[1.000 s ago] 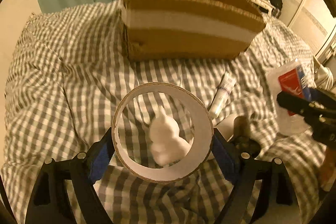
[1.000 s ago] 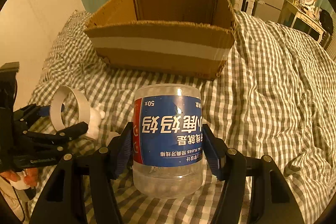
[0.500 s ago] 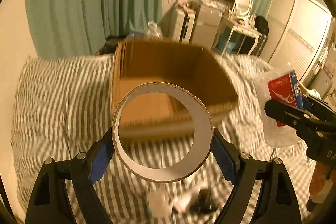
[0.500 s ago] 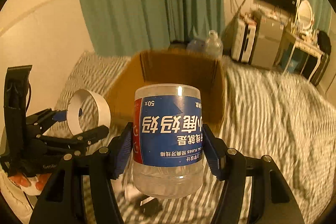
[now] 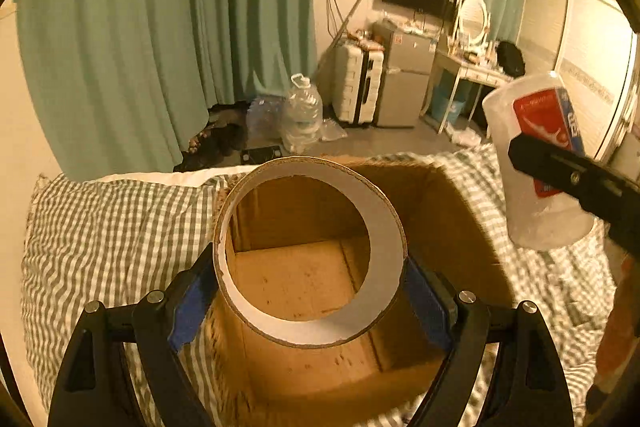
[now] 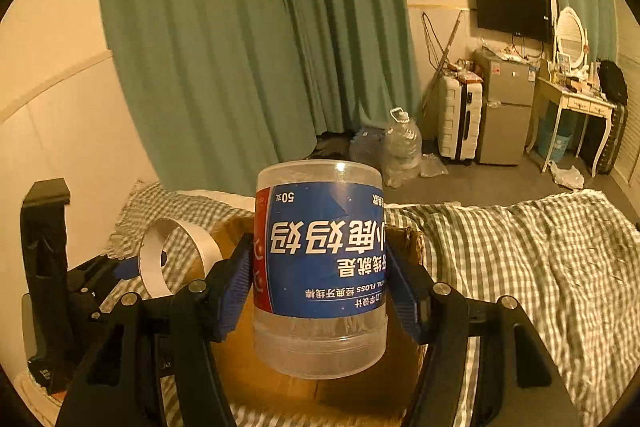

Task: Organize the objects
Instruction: 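Lower the tape roll and water bottle into the box and open both tools, then grasp the white bear figurine with the left tool while the right tool grasps the black cup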

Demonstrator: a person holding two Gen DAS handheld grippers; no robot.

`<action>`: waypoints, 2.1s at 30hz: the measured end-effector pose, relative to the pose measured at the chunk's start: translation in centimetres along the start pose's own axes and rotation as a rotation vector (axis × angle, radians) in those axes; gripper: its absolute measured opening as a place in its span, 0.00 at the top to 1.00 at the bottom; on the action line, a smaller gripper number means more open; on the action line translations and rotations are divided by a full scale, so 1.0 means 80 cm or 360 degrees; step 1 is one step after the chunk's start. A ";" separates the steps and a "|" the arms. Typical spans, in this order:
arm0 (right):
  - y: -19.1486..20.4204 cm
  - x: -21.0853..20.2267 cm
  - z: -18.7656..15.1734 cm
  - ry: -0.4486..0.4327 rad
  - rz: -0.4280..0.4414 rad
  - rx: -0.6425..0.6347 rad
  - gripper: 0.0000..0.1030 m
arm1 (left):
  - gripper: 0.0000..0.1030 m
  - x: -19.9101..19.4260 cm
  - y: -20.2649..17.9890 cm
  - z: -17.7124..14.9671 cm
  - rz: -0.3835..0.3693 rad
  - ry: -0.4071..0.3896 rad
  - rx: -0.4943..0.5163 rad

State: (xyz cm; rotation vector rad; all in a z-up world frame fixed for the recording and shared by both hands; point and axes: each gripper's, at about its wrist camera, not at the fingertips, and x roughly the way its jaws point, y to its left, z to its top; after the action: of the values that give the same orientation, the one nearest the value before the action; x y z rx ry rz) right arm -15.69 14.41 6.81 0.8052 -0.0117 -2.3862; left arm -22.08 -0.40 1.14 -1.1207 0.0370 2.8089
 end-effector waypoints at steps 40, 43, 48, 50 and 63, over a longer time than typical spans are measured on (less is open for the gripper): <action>0.028 -0.187 -0.028 -0.0049 -0.0010 -0.0127 0.12 | 0.02 -0.192 -0.051 -0.012 0.0101 -0.0155 0.0016; 0.034 -0.204 -0.056 -0.0028 -0.0019 -0.0124 0.09 | 0.01 -0.204 -0.044 -0.047 0.0114 -0.0132 0.0017; 0.028 -0.191 -0.126 0.0071 0.0009 -0.0091 0.09 | 0.01 -0.190 -0.025 -0.122 0.0256 -0.0022 -0.0047; 0.024 -0.183 -0.154 0.0099 0.0014 -0.0081 0.09 | 0.01 -0.182 -0.018 -0.153 0.0280 0.0004 -0.0085; 0.028 -0.085 -0.284 0.0613 0.0031 -0.0031 0.09 | 0.01 -0.061 -0.013 -0.318 0.0181 0.0385 -0.0038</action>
State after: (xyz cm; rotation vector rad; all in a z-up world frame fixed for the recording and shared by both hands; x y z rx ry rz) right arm 2.32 20.46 -7.55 1.2348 0.1588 -2.1727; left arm -1.05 -1.53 -13.95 -1.5031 0.0918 2.7581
